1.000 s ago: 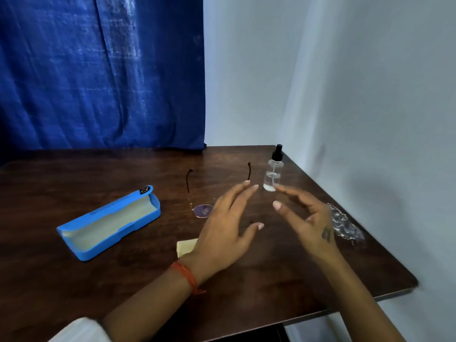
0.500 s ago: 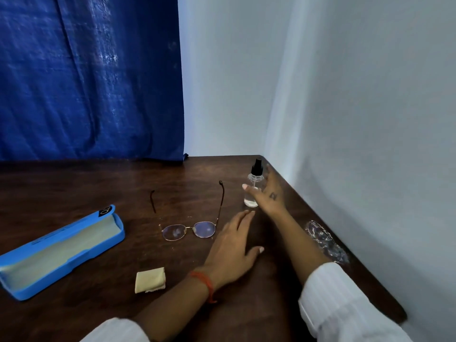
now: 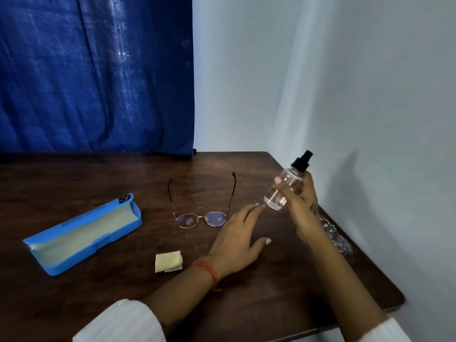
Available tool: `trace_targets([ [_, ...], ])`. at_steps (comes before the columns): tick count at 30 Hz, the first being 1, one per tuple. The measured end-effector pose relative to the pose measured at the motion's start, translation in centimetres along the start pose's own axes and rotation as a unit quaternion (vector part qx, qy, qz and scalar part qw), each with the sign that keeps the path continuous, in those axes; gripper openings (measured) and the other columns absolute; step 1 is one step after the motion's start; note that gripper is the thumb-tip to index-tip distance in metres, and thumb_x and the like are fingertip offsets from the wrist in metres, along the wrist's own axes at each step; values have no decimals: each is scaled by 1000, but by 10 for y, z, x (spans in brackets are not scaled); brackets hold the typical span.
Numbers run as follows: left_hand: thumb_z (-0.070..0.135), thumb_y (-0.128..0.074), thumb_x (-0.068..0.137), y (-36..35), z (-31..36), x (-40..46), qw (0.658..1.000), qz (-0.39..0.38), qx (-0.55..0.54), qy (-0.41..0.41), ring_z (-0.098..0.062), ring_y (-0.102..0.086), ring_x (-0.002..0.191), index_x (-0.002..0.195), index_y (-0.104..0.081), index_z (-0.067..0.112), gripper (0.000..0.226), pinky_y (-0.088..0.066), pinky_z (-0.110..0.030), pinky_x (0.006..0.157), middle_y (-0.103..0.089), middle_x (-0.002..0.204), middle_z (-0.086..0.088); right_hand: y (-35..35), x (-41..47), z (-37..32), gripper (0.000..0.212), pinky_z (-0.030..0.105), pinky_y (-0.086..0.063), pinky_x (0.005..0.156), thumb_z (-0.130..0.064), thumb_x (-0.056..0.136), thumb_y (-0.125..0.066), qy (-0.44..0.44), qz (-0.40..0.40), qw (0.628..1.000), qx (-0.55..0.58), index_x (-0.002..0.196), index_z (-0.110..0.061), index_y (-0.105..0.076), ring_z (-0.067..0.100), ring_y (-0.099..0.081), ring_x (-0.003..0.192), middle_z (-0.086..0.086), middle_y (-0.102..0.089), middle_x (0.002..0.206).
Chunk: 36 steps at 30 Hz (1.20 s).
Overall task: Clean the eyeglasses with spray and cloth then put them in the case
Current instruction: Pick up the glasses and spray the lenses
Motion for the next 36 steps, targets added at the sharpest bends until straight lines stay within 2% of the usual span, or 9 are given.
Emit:
trace_targets([
  [5, 36, -59, 85, 70, 8, -24, 994, 76, 40, -67, -5, -33, 130, 137, -37, 25, 58, -23, -16, 108, -39, 143, 7, 4, -57, -8, 42, 40, -51, 86, -35, 73, -73, -10, 15, 994, 111, 110, -27, -55, 24, -64, 101, 7, -66, 106],
  [9, 20, -65, 82, 137, -6, -56, 955, 259, 111, -92, -15, -44, 116, 122, -54, 13, 43, -29, -19, 102, -52, 126, -8, -15, -91, -4, 33, 41, -54, 79, -37, 70, -72, -40, 11, 989, 143, 99, -35, -57, 23, -65, 86, 11, -66, 100],
  [12, 16, -70, 77, 160, -39, -70, 926, 362, 103, -16, -17, -38, 119, 125, -45, 10, 54, -37, -30, 99, -38, 130, -11, -36, -102, -2, 36, 40, -54, 64, -27, 72, -72, -64, -17, 985, 158, 103, -30, -55, 24, -63, 72, 6, -66, 85],
  [16, 16, -73, 75, 139, -93, -59, 954, 271, -20, 126, -21, -38, 123, 141, -22, 14, 83, -41, -48, 100, -26, 139, -11, -58, -110, -5, 38, 30, -53, 49, -21, 76, -68, -90, -72, 981, 154, 110, -26, -52, 17, -60, 57, 2, -65, 74],
  [19, 15, -74, 74, 109, -122, -54, 957, 145, -117, 224, -13, -46, 112, 144, -11, 27, 94, -44, -35, 97, -32, 138, -5, -65, -114, -2, 41, 30, -51, 47, -26, 75, -58, -112, -108, 977, 148, 115, -22, -50, 18, -59, 55, 5, -64, 77],
  [22, 12, -71, 76, 97, -136, -53, 958, 97, -129, 235, -13, -52, 107, 139, -29, 25, 77, -44, -23, 91, -49, 122, -1, -69, -117, 4, 44, 30, -51, 50, -27, 75, -58, -134, -140, 973, 126, 118, -23, -51, 19, -60, 57, 4, -66, 78],
  [29, 6, -63, 82, 100, -143, -49, 965, 102, -85, 228, -9, -62, 84, 96, -68, 15, 17, -41, -3, 69, -67, 89, 2, -81, -120, 3, 37, 32, -52, 51, -24, 76, -56, -147, -211, 959, 117, 113, -26, -55, 23, -60, 60, 8, -66, 81],
  [33, 4, -67, 79, 106, -143, -51, 953, 144, -129, 232, -10, -65, 70, 83, -68, 18, 14, -51, -14, 67, -67, 73, 5, -87, -123, 1, 36, 33, -50, 49, -21, 69, -60, -166, -242, 939, 181, 104, -16, -54, 25, -59, 58, 10, -63, 90],
  [36, 5, -69, 78, 112, -136, -52, 954, 163, -143, 207, -14, -68, 68, 82, -68, 18, 13, -56, -23, 66, -68, 73, 2, -94, -121, -4, 44, 33, -50, 49, -22, 62, -62, -187, -251, 917, 248, 105, -28, -57, 26, -58, 55, 12, -61, 87],
])
Point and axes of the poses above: each hand's wrist, its own x-axis towards the middle knuckle, its own y-axis out of the back of the hand, z = x × y, the point moved 7 cm from there along x, towards the middle knuckle
